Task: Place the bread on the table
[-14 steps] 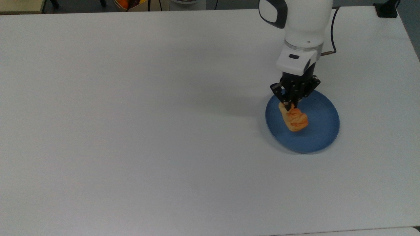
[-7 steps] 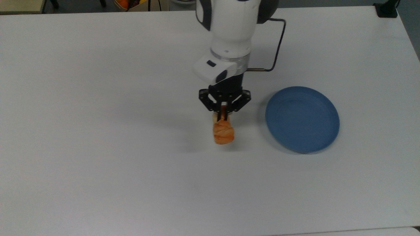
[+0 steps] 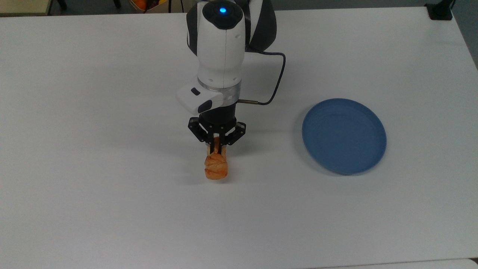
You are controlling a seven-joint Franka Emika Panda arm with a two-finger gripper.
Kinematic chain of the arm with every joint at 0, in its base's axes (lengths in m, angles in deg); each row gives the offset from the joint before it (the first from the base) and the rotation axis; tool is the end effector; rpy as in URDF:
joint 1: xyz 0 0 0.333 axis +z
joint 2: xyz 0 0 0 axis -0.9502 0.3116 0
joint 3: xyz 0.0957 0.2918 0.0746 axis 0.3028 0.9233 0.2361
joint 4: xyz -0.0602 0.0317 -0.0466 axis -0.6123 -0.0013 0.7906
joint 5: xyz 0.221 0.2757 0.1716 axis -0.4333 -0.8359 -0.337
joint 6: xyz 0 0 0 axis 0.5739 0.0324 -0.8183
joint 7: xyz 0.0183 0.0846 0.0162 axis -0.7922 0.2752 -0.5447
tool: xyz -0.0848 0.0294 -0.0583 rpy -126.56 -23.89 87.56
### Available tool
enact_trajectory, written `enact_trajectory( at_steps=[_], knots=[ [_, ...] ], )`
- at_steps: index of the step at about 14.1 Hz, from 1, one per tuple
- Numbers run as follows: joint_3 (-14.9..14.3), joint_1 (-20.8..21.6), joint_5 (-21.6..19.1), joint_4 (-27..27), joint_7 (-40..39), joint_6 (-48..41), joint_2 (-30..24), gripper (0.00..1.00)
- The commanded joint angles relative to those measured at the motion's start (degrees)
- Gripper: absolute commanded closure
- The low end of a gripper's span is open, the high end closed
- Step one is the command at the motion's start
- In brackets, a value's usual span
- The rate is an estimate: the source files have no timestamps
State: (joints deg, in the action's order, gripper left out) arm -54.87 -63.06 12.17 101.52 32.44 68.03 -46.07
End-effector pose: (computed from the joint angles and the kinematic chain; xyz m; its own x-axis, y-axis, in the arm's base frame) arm 0.7132 0.1058 0.3657 0.9352 -0.0225 0.3535 -0.0388 -0.9985 0.0393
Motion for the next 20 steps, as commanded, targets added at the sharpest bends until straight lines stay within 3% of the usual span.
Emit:
enact_trajectory(
  at_steps=[1, 2, 4, 6, 10, 16, 20],
  knots=[
    [0.3, -1.0, 2.1, 0.5, -0.2, 2.1, 2.1, 0.82],
    [0.3, -1.4, 2.0, 0.5, -0.2, 3.0, 2.5, 0.81],
    [0.3, -1.8, 2.0, 0.6, -0.2, 3.8, 3.1, 0.66],
    [0.3, -2.3, 2.0, 0.5, -0.1, 3.6, 3.0, 0.00],
    [0.3, -2.2, 2.0, 0.6, -0.5, 0.8, 0.2, 0.00],
    [1.0, -2.0, 0.8, 1.1, -6.3, -22.4, -12.2, 0.00],
    [0.6, -2.4, -3.9, 1.5, -14.9, -37.4, -20.3, 0.00]
  ],
)
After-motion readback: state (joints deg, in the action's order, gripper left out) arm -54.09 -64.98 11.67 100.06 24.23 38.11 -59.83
